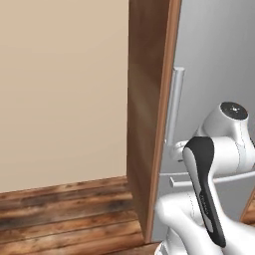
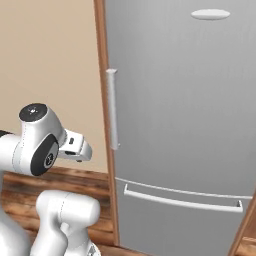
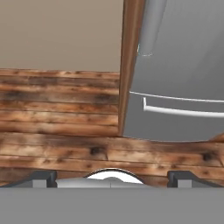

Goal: Gather the onion and sweet potato from the fridge and place them on a tray on the dining counter. Then gather the chicken drumstick and fish from the fridge and place them on the other tray.

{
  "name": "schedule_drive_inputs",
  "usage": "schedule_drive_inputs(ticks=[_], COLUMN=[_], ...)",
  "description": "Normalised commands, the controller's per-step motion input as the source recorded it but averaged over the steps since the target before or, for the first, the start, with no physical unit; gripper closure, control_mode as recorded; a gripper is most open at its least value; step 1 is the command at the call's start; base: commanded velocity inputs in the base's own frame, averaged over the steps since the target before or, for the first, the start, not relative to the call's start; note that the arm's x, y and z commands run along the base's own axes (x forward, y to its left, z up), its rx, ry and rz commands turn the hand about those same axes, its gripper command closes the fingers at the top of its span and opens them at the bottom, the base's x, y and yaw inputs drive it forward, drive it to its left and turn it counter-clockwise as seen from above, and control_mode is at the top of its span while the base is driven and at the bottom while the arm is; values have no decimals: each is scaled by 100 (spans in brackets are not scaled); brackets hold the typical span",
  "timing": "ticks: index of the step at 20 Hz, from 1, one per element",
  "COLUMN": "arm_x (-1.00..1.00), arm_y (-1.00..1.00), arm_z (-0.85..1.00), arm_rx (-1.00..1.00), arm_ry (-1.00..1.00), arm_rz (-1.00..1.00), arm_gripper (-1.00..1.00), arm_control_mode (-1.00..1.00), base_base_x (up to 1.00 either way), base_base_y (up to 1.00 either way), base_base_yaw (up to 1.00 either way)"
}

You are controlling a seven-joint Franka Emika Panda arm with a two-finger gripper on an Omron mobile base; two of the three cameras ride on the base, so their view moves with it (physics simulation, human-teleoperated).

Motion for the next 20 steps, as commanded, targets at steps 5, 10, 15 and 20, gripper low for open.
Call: schedule_drive_inputs(ticks=[5, 10, 15, 20], arm_x=[0, 0, 0, 0], arm_y=[0, 0, 0, 0], arm_z=[0, 0, 0, 0], arm_rx=[0, 0, 0, 0], arm_ry=[0, 0, 0, 0], arm_rz=[0, 0, 0, 0], arm_gripper=[-100, -100, -100, -100], arm_control_mode=[100, 100, 100, 100], base_base_x=[0, 0, 0, 0], base_base_y=[42, 41, 40, 31], base_base_yaw=[0, 0, 0, 0])
